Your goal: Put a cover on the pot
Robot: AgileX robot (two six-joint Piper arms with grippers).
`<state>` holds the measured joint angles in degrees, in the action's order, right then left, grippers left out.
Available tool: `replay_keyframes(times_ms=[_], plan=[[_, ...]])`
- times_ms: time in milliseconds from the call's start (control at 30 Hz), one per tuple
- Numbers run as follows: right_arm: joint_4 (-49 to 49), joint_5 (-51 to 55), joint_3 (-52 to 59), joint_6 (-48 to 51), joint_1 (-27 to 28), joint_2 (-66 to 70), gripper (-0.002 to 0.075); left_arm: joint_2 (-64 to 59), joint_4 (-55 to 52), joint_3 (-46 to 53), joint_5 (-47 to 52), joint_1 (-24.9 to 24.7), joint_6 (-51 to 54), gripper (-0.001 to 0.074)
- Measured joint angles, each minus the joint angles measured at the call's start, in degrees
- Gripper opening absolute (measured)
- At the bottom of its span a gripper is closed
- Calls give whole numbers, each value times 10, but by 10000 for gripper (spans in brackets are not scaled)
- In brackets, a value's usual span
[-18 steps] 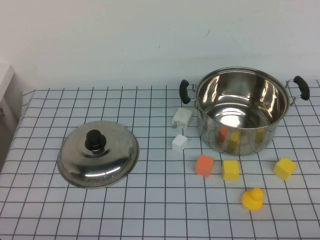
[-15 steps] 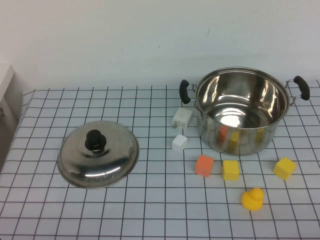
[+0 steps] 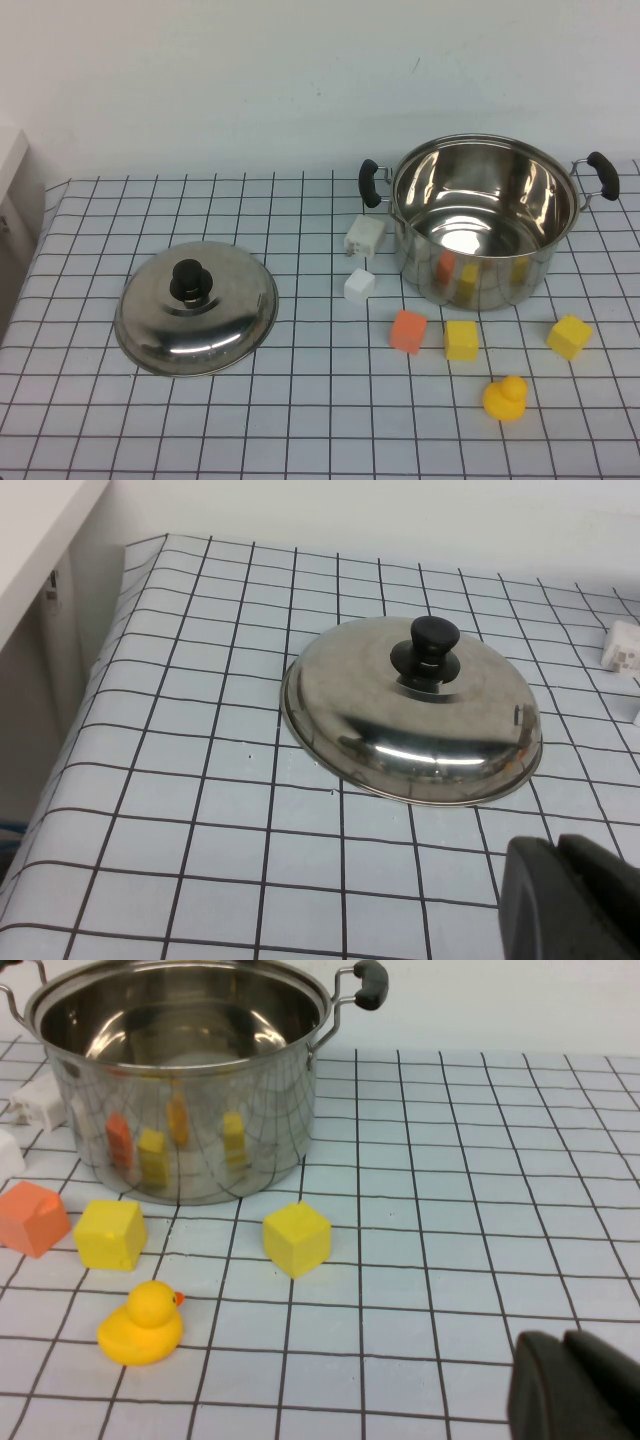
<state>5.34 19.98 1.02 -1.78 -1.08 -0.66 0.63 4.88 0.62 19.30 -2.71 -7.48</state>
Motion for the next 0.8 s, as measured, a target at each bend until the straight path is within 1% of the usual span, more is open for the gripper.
replay_keyframes(times_ms=[433,533,633,800], plan=[[0,0,0,0,0,0,9,0,2,0,0,0,0,-1],[0,0,0,0,0,0,9,0,2,3,-23,0,0,-1],[0,0,0,0,0,0,9,0,3,5,-85,0,0,-1],[0,0,0,0,0,0,9,0,3,5,-282,0,0,-1]])
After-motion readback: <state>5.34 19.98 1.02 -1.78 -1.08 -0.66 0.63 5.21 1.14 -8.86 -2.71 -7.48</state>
